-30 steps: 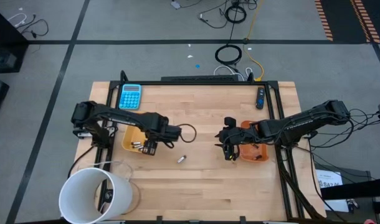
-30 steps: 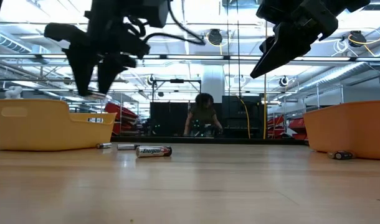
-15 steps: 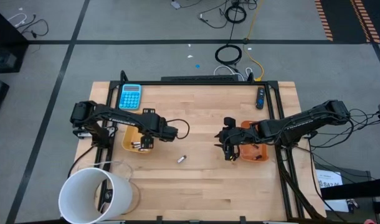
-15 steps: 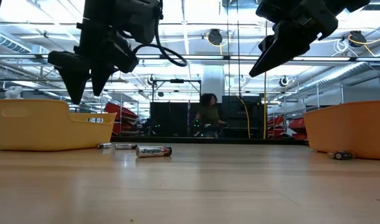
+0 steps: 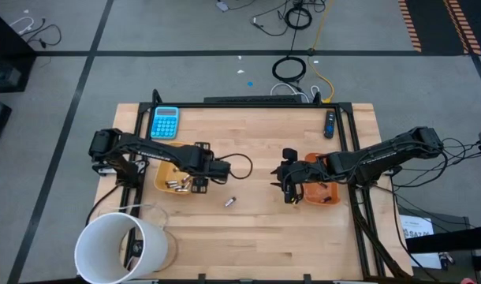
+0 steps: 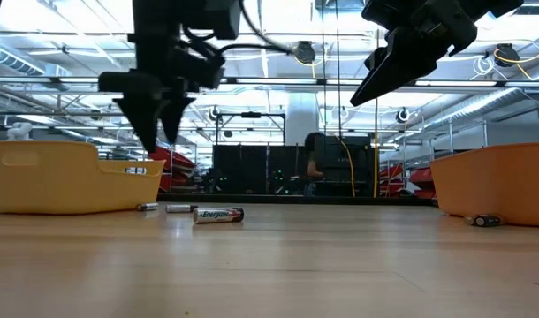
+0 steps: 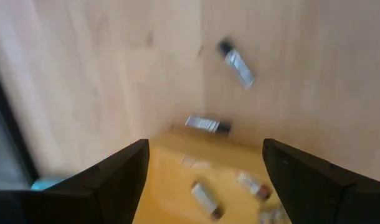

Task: Sort batteries
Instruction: Put the silver battery into the yellow bin

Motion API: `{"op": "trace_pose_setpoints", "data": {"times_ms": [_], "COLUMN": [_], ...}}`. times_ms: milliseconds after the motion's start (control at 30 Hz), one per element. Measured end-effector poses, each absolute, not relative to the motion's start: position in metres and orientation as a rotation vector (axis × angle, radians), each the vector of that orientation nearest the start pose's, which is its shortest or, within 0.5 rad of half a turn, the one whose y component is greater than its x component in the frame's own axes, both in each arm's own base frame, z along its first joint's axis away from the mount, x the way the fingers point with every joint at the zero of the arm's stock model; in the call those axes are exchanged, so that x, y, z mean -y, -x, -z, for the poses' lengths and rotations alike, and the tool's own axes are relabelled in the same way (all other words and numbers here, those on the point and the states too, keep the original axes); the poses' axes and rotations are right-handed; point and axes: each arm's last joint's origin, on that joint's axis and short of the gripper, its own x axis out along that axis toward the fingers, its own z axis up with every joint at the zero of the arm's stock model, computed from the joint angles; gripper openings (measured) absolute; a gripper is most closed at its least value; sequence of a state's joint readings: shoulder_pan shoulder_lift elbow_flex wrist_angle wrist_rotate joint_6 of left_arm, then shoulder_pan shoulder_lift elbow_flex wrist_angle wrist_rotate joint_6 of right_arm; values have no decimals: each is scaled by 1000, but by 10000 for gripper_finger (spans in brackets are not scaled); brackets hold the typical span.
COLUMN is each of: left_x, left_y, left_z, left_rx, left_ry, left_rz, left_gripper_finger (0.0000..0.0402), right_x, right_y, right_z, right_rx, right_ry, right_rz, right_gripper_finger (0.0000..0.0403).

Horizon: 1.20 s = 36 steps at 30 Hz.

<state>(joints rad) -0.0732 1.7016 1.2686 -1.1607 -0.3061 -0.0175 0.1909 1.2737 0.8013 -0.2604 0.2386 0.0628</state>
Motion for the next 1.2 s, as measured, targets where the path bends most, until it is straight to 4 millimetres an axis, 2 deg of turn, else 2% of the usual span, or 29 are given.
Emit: {"op": "trace_pose_setpoints", "data": {"times_ms": [133, 233, 333, 600, 767, 1200], "left_x": [13, 12, 15, 30, 28, 4], "left_y": [-310, -313, -311, -324, -328, -334], "left_z": [-217, -212, -202, -181, -167, -145], "left_rx": [-1496, -1500, -1540, -1498, -1515, -1589], "left_ry": [-250, -298, -406, -798, -898, -867], "left_rz": [-154, -111, -8, 375, 526, 533], "left_gripper_finger": [319, 319, 320, 320, 320, 320], "right_x": [-42, -42, -42, -43, -43, -43], "right_y": [-256, -256, -256, -256, -256, -256], "right_z": [-234, -233, -233, -233, -233, -233], "right_rx": [-715, -718, -720, -718, -718, -719], "right_ry": [97, 96, 96, 91, 84, 84], "right_rz": [68, 68, 68, 69, 72, 72], "right_gripper_finger": [160, 160, 160, 160, 160, 160]}}
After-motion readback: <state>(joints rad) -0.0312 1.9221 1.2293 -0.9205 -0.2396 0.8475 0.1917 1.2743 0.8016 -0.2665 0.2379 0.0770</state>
